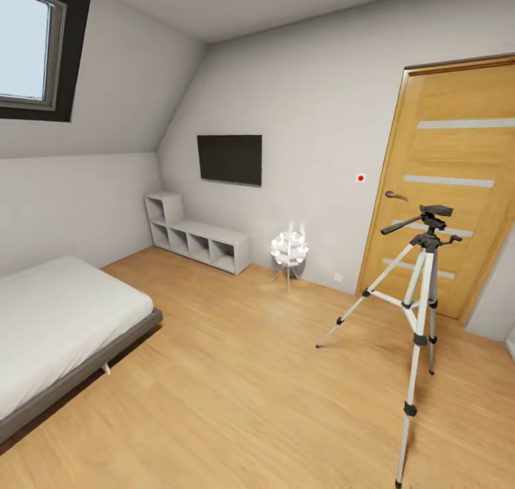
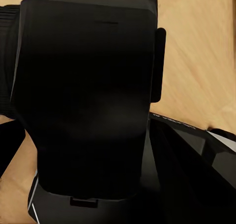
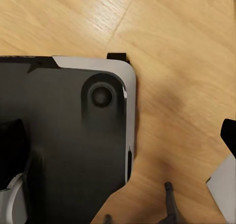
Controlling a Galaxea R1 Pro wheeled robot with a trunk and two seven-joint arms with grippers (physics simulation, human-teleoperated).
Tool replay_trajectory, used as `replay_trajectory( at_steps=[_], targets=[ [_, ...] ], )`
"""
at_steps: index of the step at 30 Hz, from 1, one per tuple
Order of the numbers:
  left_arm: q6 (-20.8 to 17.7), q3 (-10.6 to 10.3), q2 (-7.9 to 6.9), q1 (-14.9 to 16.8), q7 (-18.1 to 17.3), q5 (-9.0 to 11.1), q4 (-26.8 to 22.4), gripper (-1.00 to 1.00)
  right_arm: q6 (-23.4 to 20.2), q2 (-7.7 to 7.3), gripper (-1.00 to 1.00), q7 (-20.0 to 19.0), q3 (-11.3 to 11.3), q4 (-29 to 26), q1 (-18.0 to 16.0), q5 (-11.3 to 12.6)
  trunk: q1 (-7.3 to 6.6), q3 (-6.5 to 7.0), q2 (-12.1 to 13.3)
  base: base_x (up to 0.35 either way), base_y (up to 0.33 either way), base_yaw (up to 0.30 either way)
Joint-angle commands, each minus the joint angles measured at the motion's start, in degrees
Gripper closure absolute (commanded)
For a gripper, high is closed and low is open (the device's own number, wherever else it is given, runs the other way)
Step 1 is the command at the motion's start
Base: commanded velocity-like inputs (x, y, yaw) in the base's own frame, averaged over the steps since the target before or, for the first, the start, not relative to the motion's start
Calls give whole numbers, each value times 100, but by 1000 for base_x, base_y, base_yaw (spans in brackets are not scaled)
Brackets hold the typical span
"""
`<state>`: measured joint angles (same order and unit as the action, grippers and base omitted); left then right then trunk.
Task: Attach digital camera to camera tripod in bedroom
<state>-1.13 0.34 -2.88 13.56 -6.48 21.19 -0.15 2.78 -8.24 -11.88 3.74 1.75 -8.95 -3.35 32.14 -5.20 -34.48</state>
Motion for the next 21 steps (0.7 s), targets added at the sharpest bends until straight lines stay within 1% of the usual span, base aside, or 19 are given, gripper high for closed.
replay_trajectory(
  at_steps=[1, 21],
  targets=[
    [-11, -2, -2, 2, -20, 25, -2, 100, 29, -2, -100, -16, 39, 19, -10, -34, 2, -12, -9, 0, 0, -300],
    [-17, -8, 7, 1, -20, 23, -1, 100, 19, 16, -100, -26, 39, 19, -10, -43, 2, -51, -9, 0, 0, -300]
  ],
)
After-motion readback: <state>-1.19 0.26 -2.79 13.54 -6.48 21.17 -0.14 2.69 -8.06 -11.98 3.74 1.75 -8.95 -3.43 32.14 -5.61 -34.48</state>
